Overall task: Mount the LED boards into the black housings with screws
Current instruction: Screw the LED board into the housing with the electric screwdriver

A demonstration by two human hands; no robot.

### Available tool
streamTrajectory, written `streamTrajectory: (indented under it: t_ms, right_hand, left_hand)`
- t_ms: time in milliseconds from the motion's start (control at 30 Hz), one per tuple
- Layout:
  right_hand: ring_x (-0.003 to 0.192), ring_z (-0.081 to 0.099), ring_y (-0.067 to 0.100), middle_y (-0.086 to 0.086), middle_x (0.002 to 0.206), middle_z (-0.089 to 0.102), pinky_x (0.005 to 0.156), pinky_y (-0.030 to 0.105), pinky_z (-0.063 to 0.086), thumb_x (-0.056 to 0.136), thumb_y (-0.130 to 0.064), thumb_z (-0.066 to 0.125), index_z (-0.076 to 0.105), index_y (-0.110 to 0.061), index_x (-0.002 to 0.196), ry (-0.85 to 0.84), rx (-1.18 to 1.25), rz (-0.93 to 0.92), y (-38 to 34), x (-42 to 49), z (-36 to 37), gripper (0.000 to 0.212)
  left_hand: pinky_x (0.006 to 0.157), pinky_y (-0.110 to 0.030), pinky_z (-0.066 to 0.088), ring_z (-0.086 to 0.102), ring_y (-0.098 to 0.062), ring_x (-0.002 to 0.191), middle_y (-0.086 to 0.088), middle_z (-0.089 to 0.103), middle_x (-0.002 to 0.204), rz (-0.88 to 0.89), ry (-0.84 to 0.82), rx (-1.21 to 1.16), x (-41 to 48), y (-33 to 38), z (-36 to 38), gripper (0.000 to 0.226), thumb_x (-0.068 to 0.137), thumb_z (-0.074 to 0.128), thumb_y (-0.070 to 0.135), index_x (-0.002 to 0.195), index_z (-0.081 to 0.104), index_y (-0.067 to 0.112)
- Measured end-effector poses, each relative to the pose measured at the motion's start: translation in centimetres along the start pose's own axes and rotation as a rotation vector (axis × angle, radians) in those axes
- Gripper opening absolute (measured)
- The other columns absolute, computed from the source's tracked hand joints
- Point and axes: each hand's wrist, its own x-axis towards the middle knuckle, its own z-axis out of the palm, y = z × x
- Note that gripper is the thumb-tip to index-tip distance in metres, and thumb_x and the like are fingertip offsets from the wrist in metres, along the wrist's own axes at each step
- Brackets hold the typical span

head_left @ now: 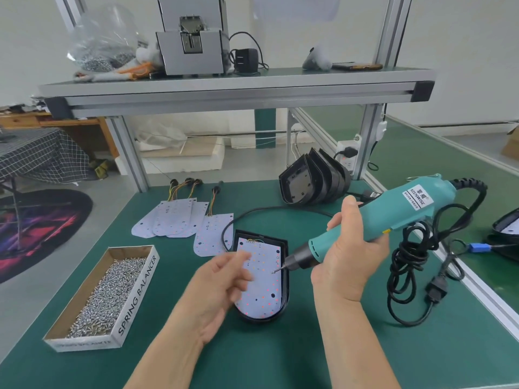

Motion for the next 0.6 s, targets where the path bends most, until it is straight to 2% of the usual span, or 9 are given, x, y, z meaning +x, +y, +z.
streamTrajectory:
  t_ms: [67,133,200,233,300,367,433,500,600]
  right_hand:
    - [0.053,0.049,0.009,-0.007,0.054,0.052,0.056,0.017,0.044,0.084,-0.024,0.071,0.056,-0.022,0.072,-0.023,-0.007,-0.012,0.5,0.1,0.0,0.019]
    - [0.053,0.050,0.009,-0.008,0.055,0.053,0.056,0.017,0.044,0.084,-0.023,0.071,0.058,-0.024,0.073,-0.066,-0.039,-0.020,1.2,-0.2,0.0,0.017]
    - [0.055,0.051,0.012,-0.006,0.057,0.055,0.057,0.021,0.045,0.080,-0.028,0.073,0.061,-0.030,0.068,-0.125,-0.091,-0.026,2.1,-0.8,0.2,0.017]
    - [0.057,0.051,0.013,-0.004,0.059,0.055,0.059,0.023,0.045,0.078,-0.031,0.073,0.062,-0.031,0.066,-0.155,-0.117,-0.027,2.6,-1.1,0.2,0.016]
    - [0.058,0.050,0.016,-0.001,0.061,0.055,0.059,0.027,0.046,0.075,-0.037,0.073,0.063,-0.029,0.068,-0.202,-0.169,-0.029,3.5,-1.7,0.2,0.015]
    - [0.057,0.049,0.017,-0.002,0.060,0.054,0.059,0.032,0.046,0.075,-0.039,0.073,0.063,-0.028,0.069,-0.234,-0.215,-0.015,4.5,-2.1,0.1,0.016]
    - [0.056,0.050,0.015,-0.006,0.060,0.056,0.059,0.033,0.047,0.076,-0.039,0.073,0.064,-0.030,0.070,-0.261,-0.227,0.003,5.1,-2.6,0.0,0.014]
    - [0.055,0.050,0.013,-0.010,0.060,0.056,0.058,0.032,0.047,0.076,-0.039,0.073,0.064,-0.032,0.070,-0.275,-0.244,0.005,5.6,-2.9,-0.1,0.013]
    - [0.056,0.049,0.015,-0.009,0.060,0.055,0.059,0.035,0.047,0.077,-0.038,0.073,0.063,-0.031,0.070,-0.280,-0.261,0.012,5.9,-3.0,-0.3,0.014]
  left_hand:
    - [0.043,-0.021,0.030,0.038,-0.009,0.048,0.009,0.050,0.053,0.051,0.258,0.239,1.5,0.1,-1.7,0.029,0.087,0.071,0.039,0.088,0.068,0.010]
    - [0.051,-0.027,0.028,0.037,-0.013,0.055,0.010,0.046,0.054,0.037,0.376,0.464,2.7,-0.6,-2.7,0.042,0.083,0.073,0.051,0.077,0.063,0.011]
    - [0.057,-0.031,0.024,0.036,-0.019,0.061,0.006,0.042,0.060,-0.043,0.304,0.612,3.2,-1.5,-2.4,0.055,0.073,0.074,0.063,0.067,0.052,0.013]
    - [0.057,-0.031,0.021,0.034,-0.019,0.059,0.008,0.038,0.056,-0.069,0.266,0.671,3.4,-1.9,-2.1,0.055,0.065,0.072,0.066,0.060,0.046,0.018]
    - [0.054,-0.027,0.022,0.034,-0.017,0.051,0.011,0.035,0.041,-0.094,0.228,0.750,4.0,-2.3,-1.5,0.048,0.053,0.069,0.059,0.048,0.043,0.019]
    - [0.055,-0.025,0.026,0.038,-0.017,0.051,0.012,0.042,0.041,-0.114,0.219,0.732,4.6,-2.5,-1.3,0.037,0.050,0.069,0.047,0.052,0.047,0.018]
    - [0.061,-0.027,0.032,0.042,-0.019,0.057,0.005,0.051,0.055,-0.130,0.204,0.690,5.1,-2.8,-1.4,0.034,0.051,0.069,0.042,0.063,0.055,0.014]
    - [0.065,-0.029,0.033,0.043,-0.019,0.061,-0.001,0.053,0.064,-0.132,0.194,0.673,5.3,-3.0,-1.5,0.032,0.051,0.068,0.038,0.069,0.059,0.014]
    - [0.066,-0.032,0.032,0.041,-0.019,0.063,-0.003,0.050,0.066,-0.125,0.187,0.650,5.6,-3.3,-1.4,0.030,0.052,0.068,0.035,0.070,0.056,0.015]
